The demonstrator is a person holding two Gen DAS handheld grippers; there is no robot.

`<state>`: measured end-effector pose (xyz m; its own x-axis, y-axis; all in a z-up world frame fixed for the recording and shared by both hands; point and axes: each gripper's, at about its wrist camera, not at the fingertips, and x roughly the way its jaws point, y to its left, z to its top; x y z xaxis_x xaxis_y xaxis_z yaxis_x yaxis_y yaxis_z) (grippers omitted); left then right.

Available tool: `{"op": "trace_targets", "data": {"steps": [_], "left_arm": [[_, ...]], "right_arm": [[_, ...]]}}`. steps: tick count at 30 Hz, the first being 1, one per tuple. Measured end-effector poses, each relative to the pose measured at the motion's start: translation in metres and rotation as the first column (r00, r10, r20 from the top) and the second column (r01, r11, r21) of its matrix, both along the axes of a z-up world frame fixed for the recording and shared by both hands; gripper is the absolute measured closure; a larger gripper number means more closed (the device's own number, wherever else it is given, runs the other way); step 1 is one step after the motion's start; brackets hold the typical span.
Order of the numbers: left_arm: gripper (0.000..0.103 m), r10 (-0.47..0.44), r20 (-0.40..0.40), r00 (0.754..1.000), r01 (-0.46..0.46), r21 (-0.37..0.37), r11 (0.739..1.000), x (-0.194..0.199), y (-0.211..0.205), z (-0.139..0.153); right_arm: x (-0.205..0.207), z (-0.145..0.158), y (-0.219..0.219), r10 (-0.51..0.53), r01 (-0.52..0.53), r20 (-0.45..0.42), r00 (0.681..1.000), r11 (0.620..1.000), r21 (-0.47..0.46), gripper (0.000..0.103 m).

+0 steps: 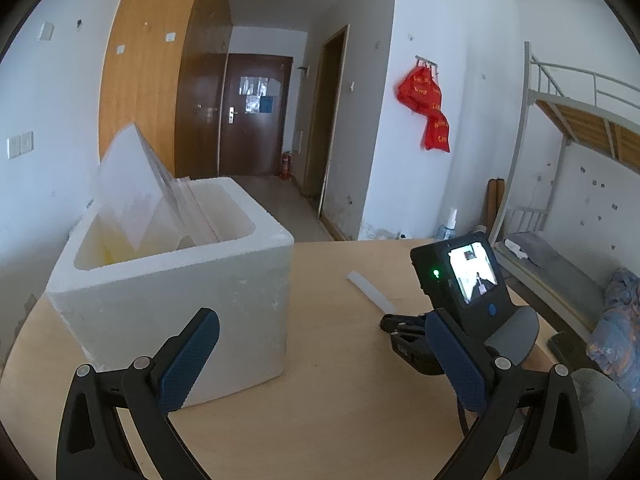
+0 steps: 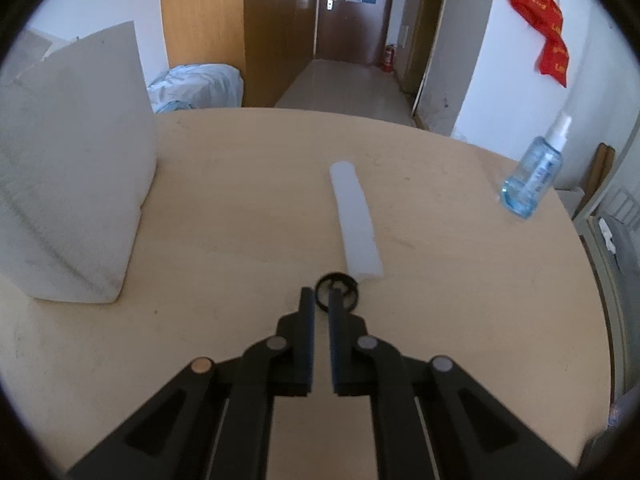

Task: Organize soft objects
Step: 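Move the right gripper down to the black ring and close on it, then lift the black ring with the right gripper while moving the left gripper toward the white tube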

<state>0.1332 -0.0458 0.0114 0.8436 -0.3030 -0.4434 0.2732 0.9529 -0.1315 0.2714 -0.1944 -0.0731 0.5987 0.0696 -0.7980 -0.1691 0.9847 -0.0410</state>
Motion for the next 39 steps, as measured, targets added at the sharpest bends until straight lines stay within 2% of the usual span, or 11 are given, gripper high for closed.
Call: {"op": "trace_targets", "data": {"steps": [2,4,6,8,12,26,31,33,39], "left_arm": [[0.0,0.001,-0.001,1.0,-0.001,-0.003,1.0,0.0,0.001,-0.001],[0.0,0.0,0.0,1.0,0.0,-0.005,1.0,0.001,0.001,-0.001],[0.0,0.0,0.0,1.0,0.0,-0.004,1.0,0.001,0.001,-0.001],[0.0,0.001,0.003,1.0,-0.001,-0.005,1.0,0.0,0.001,-0.001],[0.0,0.008,0.001,1.0,-0.008,-0.005,1.0,0.0,0.005,-0.003],[0.0,0.02,-0.001,1.0,-0.02,-0.022,1.0,-0.001,0.009,-0.001],[0.0,0.018,-0.008,1.0,-0.019,-0.025,1.0,0.0,0.011,0.0],[0.0,0.02,0.0,1.0,-0.02,-0.022,1.0,-0.002,0.013,0.0],[0.0,0.014,0.005,1.0,-0.013,-0.02,1.0,-0.003,0.011,0.001]], "right_arm": [[0.001,0.001,-0.001,-0.006,0.006,0.005,1.0,1.0,-0.004,0.093],[0.001,0.001,-0.001,-0.008,0.008,0.012,1.0,1.0,-0.023,0.08],[0.0,0.0,0.0,-0.012,0.013,0.026,1.0,0.999,-0.045,0.059],[-0.001,0.001,0.001,-0.004,0.005,0.037,0.999,0.999,-0.045,0.049],[-0.003,0.006,-0.001,0.009,-0.007,0.07,0.998,1.0,-0.025,0.043],[0.011,-0.01,-0.004,-0.033,0.032,-0.001,0.999,0.999,-0.014,0.044],[0.011,-0.012,-0.006,-0.029,0.029,-0.021,0.999,1.0,0.007,0.062],[0.01,-0.012,-0.007,-0.03,0.031,-0.029,0.999,0.999,0.021,0.073],[0.006,-0.011,-0.009,-0.032,0.033,-0.037,0.999,0.999,0.022,0.081]]}}
